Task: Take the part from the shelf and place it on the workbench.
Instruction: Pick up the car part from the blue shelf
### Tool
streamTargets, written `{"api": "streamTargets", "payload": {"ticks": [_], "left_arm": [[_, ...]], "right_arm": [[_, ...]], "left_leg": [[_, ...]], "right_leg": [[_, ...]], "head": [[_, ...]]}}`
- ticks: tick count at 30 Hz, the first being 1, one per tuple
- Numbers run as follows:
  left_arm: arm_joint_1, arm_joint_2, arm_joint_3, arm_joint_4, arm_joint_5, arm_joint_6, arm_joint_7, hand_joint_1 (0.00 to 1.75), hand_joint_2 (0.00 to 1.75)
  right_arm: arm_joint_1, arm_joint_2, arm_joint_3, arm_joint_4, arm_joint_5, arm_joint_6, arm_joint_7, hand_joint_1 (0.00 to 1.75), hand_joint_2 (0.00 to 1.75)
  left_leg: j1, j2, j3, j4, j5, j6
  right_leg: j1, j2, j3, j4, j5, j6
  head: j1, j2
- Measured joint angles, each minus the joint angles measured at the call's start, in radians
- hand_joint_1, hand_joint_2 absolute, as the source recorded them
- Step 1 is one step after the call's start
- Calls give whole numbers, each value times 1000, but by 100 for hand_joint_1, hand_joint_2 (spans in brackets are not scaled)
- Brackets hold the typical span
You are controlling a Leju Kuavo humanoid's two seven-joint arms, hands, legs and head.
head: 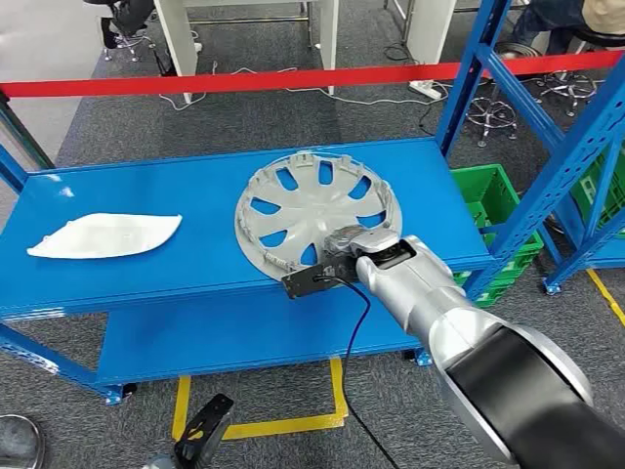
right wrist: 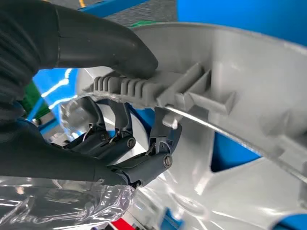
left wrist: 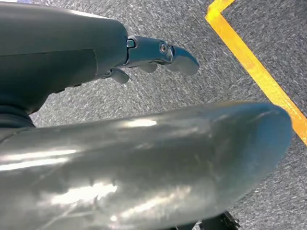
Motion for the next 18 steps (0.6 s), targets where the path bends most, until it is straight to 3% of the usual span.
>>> {"api": "streamTargets", "payload": {"ticks": [18], "left_arm": [[13,13,6,0,21,7,-14,0,0]], "right_arm": [[-42,1,-2,-13,-56,-141,-69,175,175]], "left_leg": [[0,-1,-13,0,2,1]], "right_leg": [[0,-3,-11,1,1,0]], "head": [[0,0]]}}
